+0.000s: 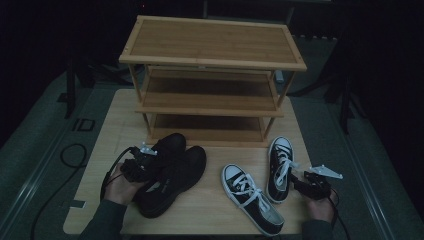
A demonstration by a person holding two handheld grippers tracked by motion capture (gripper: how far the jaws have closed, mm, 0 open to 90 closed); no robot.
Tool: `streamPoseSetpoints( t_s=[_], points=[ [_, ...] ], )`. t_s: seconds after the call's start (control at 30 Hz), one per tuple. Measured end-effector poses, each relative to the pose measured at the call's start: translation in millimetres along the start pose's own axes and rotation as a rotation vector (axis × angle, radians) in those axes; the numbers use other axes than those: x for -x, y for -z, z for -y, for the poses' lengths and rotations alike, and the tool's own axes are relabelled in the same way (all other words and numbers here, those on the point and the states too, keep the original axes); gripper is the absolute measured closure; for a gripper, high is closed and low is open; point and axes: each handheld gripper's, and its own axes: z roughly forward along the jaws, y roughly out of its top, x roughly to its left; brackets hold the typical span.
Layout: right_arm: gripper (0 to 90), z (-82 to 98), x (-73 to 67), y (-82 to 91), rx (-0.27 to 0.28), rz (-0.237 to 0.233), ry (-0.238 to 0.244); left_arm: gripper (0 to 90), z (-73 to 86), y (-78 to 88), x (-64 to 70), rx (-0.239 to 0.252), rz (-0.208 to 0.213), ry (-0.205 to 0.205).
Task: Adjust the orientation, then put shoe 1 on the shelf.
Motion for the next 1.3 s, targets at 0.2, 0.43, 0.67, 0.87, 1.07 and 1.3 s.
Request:
streamPoseSetpoints(
  t_s=[0.2,0.43,0.67,0.87,1.07,1.3],
  points=[
    [40.0,0.1,-0.1,0.0,0.0,0.001,0.0,83.6,-1.2,0.3,0.9,0.004,-0.002,0.001],
    [39.9,0.1,-0.1,0.1,0.0,0.002,0.0,83.6,-3.6,3.1,1.5,0.013,-0.002,0.001],
    [39.9,0.2,-0.2,0.1,0.0,0.002,-0.001,83.7,-8.4,5.7,2.8,0.021,0.001,-0.006],
    [39.9,0.2,-0.2,0.1,0.0,0.002,0.0,83.6,-14.3,6.1,4.2,0.029,0.005,-0.011],
    [39.9,0.2,-0.2,0.1,0.0,0.003,0.0,83.6,-22.4,6.6,5.2,0.039,0.007,-0.014],
    [39.9,0.1,-0.2,0.1,0.0,0.003,0.0,83.7,-31.6,5.1,6.8,0.042,0.006,-0.017]
  ],
)
